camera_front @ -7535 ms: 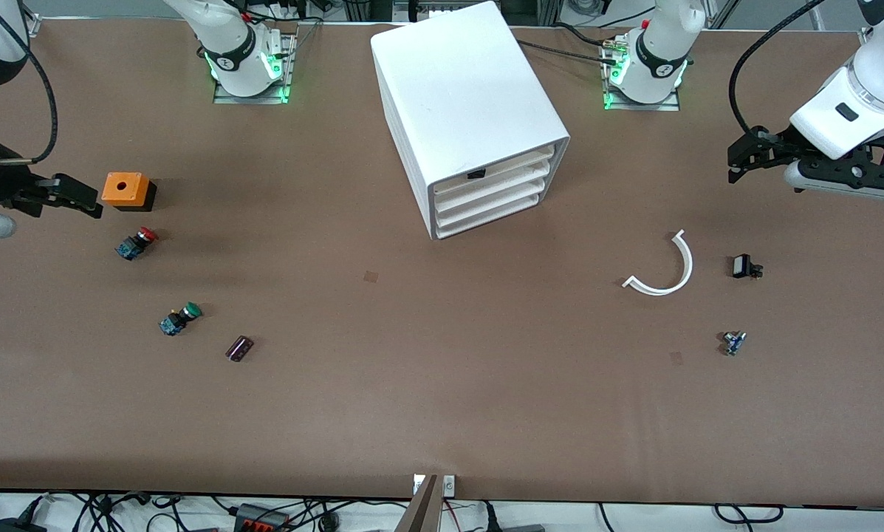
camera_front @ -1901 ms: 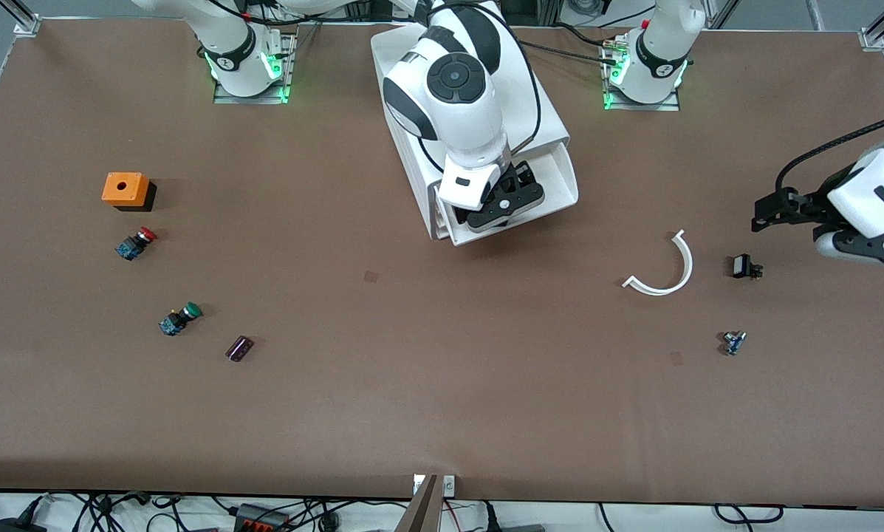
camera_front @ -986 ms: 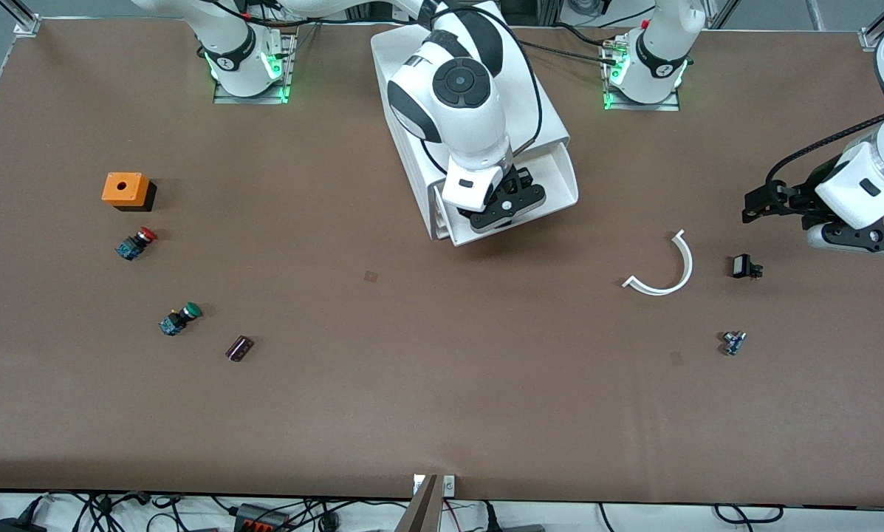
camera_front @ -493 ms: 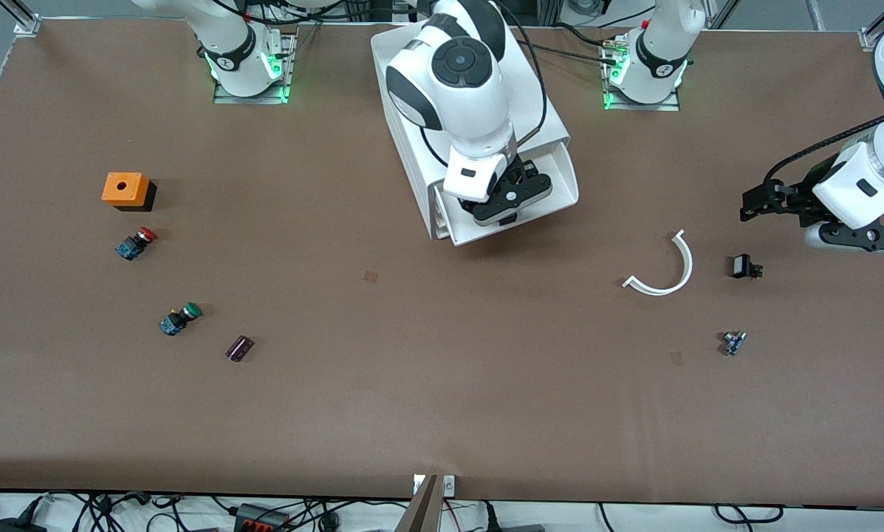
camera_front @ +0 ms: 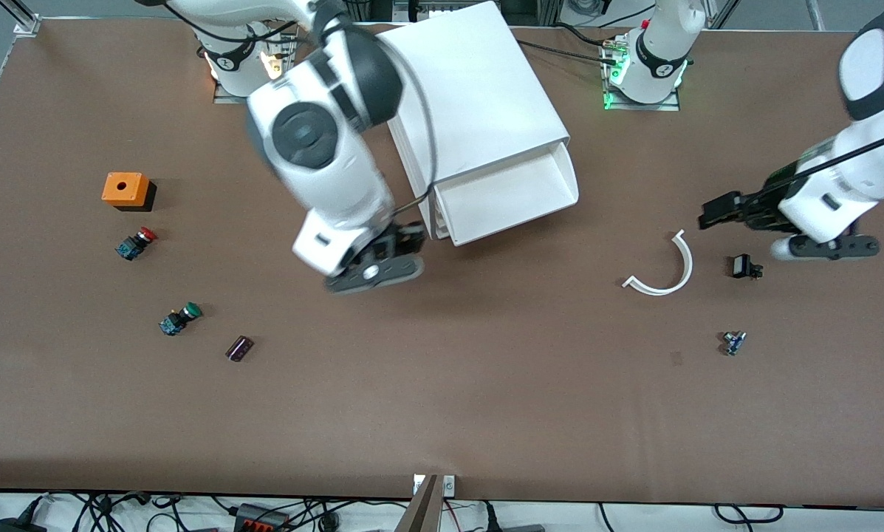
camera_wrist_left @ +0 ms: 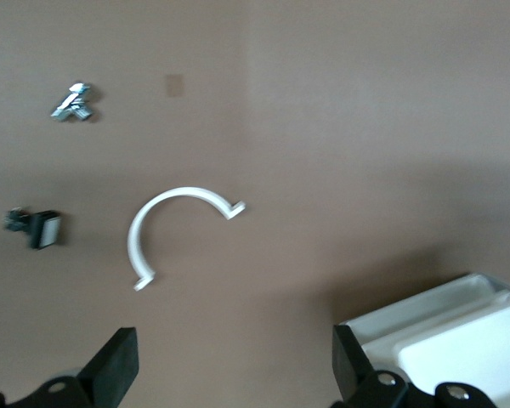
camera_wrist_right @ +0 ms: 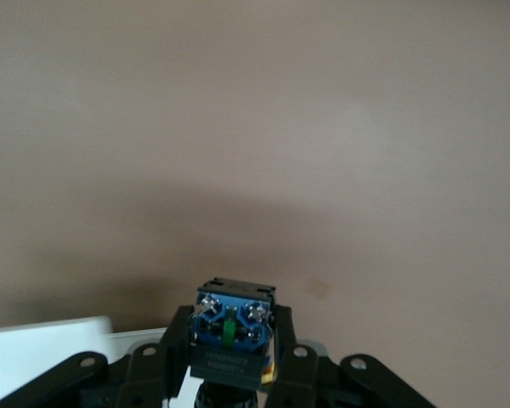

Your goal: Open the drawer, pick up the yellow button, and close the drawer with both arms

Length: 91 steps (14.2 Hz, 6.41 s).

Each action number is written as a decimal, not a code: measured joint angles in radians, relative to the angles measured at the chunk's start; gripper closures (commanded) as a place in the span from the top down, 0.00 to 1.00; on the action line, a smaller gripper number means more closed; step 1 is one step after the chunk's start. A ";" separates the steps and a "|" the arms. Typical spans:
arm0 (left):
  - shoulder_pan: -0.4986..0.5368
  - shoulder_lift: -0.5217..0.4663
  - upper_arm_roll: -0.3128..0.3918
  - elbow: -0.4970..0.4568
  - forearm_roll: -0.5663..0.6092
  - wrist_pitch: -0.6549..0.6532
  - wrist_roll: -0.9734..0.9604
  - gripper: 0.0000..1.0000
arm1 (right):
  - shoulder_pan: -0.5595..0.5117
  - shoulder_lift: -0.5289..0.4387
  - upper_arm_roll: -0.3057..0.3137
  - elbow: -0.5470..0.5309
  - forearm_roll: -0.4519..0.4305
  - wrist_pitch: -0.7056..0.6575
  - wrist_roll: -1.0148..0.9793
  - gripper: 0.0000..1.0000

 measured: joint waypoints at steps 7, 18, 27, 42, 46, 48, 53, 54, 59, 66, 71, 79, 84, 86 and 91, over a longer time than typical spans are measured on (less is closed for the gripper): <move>-0.158 0.204 -0.014 0.019 -0.142 0.153 -0.171 1.00 | -0.243 0.003 0.000 -0.222 -0.022 -0.031 -0.187 0.00; -0.332 0.303 -0.017 0.016 -0.162 0.213 -0.331 1.00 | -0.275 -0.061 0.000 -0.654 -0.030 0.357 -0.223 0.00; -0.399 0.251 -0.052 -0.083 -0.164 0.212 -0.414 1.00 | -0.293 -0.061 0.000 -0.786 -0.041 0.546 -0.287 0.11; -0.355 0.191 -0.126 -0.140 -0.181 0.199 -0.401 1.00 | -0.295 -0.197 -0.097 -0.451 -0.042 0.117 -0.285 1.00; -0.257 0.185 -0.119 0.000 0.000 0.048 -0.308 1.00 | -0.300 -0.293 -0.160 -0.430 -0.042 0.022 -0.287 1.00; -0.225 0.182 -0.115 0.089 0.059 -0.048 -0.258 1.00 | -0.301 -0.318 -0.184 -0.393 -0.042 -0.019 -0.288 1.00; -0.061 0.175 -0.105 0.242 0.157 -0.213 0.029 1.00 | -0.306 -0.328 -0.240 -0.331 -0.042 -0.049 -0.288 1.00; -0.035 0.171 -0.100 0.273 0.165 -0.239 0.100 1.00 | -0.314 -0.330 -0.243 -0.326 -0.041 -0.048 -0.288 1.00; -0.017 0.046 -0.012 0.260 0.171 -0.274 0.289 1.00 | -0.434 -0.375 -0.164 -0.309 -0.039 -0.055 -0.291 1.00; 0.015 -0.209 0.030 -0.073 0.171 -0.049 0.315 1.00 | -0.563 -0.436 -0.085 -0.381 -0.043 -0.074 -0.327 1.00; 0.030 -0.216 0.027 -0.086 0.171 -0.040 0.316 1.00 | -0.530 -0.464 -0.061 -0.422 -0.135 -0.108 -0.325 1.00; 0.034 -0.216 0.020 -0.090 0.171 -0.035 0.317 1.00 | -0.533 -0.610 -0.067 -0.649 -0.139 -0.038 -0.326 1.00; 0.034 -0.216 0.015 -0.090 0.171 -0.033 0.317 1.00 | -0.525 -0.624 -0.064 -0.666 -0.139 -0.040 -0.327 1.00; 0.033 -0.217 0.012 -0.090 0.171 -0.033 0.317 1.00 | -0.524 -0.624 -0.064 -0.666 -0.139 -0.040 -0.327 1.00; 0.033 -0.217 0.003 -0.087 0.171 -0.030 0.317 1.00 | -0.523 -0.625 -0.064 -0.666 -0.139 -0.040 -0.327 1.00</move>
